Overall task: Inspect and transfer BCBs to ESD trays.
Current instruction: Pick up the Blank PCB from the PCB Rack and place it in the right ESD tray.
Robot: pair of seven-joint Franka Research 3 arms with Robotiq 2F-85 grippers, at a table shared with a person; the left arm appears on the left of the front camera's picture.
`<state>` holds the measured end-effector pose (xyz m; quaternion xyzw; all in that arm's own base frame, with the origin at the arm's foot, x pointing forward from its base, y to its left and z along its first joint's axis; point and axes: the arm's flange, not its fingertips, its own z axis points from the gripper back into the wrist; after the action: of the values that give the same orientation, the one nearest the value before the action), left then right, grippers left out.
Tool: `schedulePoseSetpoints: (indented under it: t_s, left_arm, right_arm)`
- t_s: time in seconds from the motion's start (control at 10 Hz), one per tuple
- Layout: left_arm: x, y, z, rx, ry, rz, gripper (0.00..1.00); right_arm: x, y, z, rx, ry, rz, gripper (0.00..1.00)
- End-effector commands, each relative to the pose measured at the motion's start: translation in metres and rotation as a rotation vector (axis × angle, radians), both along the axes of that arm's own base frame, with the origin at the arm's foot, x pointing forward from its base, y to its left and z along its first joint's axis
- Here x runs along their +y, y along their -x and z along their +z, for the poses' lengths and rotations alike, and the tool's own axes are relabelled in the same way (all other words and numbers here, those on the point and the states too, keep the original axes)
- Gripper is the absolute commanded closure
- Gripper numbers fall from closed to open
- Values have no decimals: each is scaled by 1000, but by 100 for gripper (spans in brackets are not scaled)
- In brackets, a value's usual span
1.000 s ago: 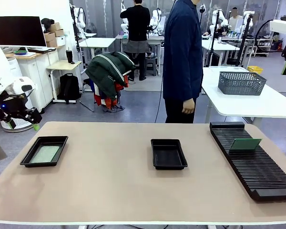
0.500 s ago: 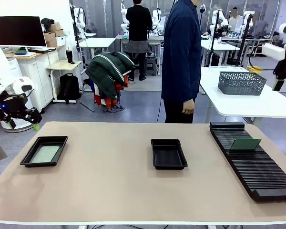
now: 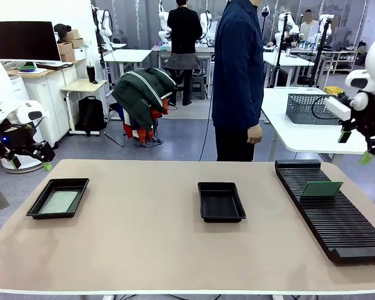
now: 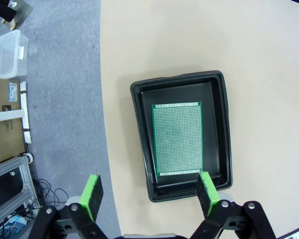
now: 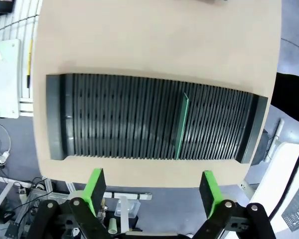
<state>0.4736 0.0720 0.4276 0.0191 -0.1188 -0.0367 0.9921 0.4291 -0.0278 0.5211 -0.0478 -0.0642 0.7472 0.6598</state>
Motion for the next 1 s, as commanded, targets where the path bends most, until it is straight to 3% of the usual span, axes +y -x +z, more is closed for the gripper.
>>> schedulePoseSetpoints:
  t_s: [0.0,0.9]
  left_arm:
    - [1,1,-1,-5,4,-1,0]
    - [1,1,-1,-5,4,-1,0]
  right_arm:
    - [-7,-12,-24,-40,-5,31,0]
    - [-19,-61,-120,-24,-57,-17,0]
